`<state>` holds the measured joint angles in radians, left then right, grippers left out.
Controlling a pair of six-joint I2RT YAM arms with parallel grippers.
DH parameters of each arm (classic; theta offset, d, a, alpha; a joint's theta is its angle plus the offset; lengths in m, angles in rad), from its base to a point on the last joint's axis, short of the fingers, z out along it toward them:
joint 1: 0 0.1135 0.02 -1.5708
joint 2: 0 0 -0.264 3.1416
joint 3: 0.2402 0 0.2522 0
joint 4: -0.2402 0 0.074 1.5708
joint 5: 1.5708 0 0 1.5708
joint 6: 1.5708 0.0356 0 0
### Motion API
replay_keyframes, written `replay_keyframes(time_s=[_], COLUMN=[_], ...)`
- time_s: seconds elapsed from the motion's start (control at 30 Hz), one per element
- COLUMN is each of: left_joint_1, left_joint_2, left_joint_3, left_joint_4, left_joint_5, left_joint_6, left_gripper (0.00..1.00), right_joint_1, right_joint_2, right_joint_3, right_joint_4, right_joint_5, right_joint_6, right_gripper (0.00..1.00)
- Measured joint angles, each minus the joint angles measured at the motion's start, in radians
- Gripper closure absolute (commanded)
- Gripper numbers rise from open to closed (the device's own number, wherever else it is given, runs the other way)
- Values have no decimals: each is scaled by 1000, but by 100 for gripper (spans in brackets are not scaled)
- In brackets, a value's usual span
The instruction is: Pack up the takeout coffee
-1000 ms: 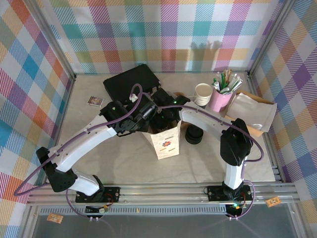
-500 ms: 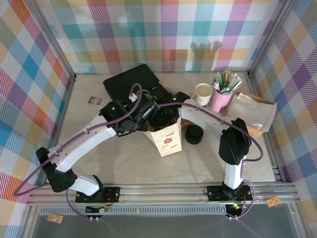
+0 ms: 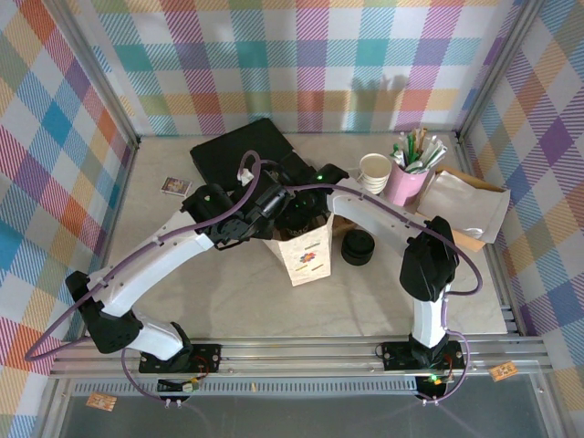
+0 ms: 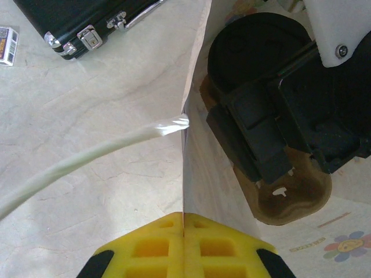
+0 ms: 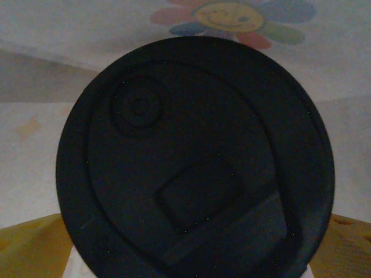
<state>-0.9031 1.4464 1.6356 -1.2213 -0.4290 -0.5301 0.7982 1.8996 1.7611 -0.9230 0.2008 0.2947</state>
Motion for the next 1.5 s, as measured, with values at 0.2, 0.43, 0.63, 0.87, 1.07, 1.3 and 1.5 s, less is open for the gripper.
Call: replay_keyframes(time_s=[0.2, 0.43, 0.63, 0.87, 1.07, 1.3, 1.5], left_joint_1=[0, 0, 0, 0, 0, 0, 0], left_joint_2=[5, 8, 8, 8, 8, 8, 8], left_joint_3=[0, 4, 5, 5, 5, 5, 5], left_joint_4=[0, 2, 5, 7, 19, 24, 33], left_joint_5=[0, 0, 0, 0, 0, 0, 1], left_joint_6=[0, 0, 3, 3, 3, 4, 4], left_gripper=[100, 100, 100, 100, 100, 100, 100], right_joint_1=[-19, -45, -47, -47, -50, -72, -72], right_joint_2=[0, 16, 38, 76, 86, 104, 112], right_joint_3=[21, 102, 133, 182, 223, 257, 277], right_joint_4=[-39, -103, -130, -145, -160, -200, -223], right_joint_5=[-43, -68, -75, -75, -83, -98, -76], right_joint_6=[61, 125, 149, 160, 171, 196, 196], right_gripper=[1, 1, 1, 1, 1, 1, 1])
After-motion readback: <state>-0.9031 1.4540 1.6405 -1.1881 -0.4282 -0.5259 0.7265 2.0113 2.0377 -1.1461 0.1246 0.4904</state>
